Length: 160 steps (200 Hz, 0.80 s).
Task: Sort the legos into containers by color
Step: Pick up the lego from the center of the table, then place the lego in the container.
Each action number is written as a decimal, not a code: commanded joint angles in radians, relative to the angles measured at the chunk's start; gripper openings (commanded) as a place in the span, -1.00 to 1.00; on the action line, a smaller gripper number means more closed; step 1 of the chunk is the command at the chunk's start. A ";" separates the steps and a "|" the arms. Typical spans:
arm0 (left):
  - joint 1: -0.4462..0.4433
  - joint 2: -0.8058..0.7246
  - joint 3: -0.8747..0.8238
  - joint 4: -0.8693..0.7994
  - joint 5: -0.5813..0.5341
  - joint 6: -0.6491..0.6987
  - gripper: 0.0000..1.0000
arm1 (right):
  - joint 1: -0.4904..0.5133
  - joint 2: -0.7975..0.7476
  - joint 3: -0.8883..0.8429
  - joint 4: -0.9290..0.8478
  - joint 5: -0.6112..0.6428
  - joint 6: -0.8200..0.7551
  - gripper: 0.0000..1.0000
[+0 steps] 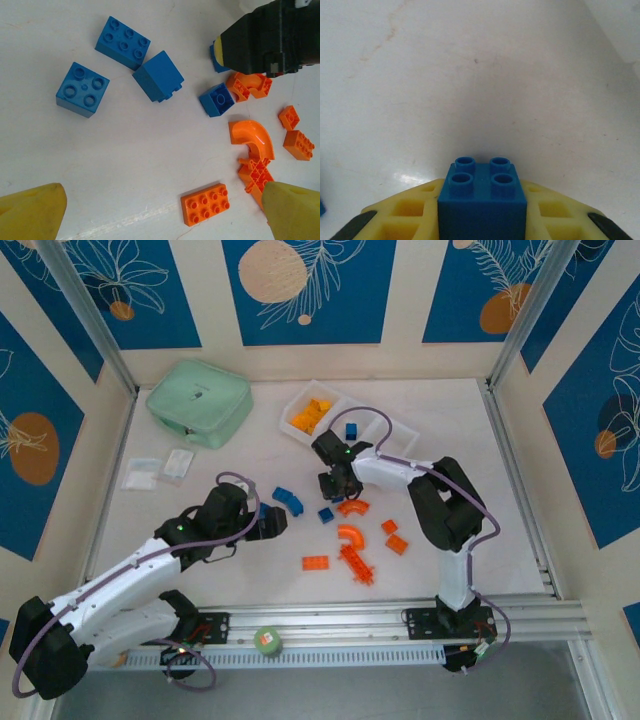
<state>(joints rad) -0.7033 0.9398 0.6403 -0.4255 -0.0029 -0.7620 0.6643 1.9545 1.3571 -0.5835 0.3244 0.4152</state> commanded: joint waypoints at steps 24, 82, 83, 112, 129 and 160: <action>-0.005 0.034 0.057 -0.003 -0.021 0.025 0.99 | -0.024 -0.116 0.091 -0.013 -0.038 -0.048 -0.67; 0.004 0.162 0.151 0.025 0.002 0.072 0.99 | -0.094 -0.036 0.294 -0.048 0.001 -0.092 -0.67; 0.004 0.163 0.153 0.026 0.003 0.074 0.99 | -0.095 -0.033 0.299 -0.049 0.002 -0.094 -0.67; 0.010 0.233 0.212 0.033 0.001 0.090 0.99 | -0.138 0.062 0.409 -0.051 0.042 -0.105 -0.66; 0.016 0.265 0.237 0.041 0.001 0.097 0.99 | -0.170 0.144 0.505 -0.089 0.038 -0.102 -0.65; 0.027 0.313 0.277 0.044 0.003 0.112 0.99 | -0.201 0.260 0.634 -0.142 0.052 -0.104 -0.50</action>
<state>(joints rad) -0.6895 1.2263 0.8696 -0.3962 -0.0074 -0.6804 0.4835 2.1544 1.9171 -0.6518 0.3557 0.3283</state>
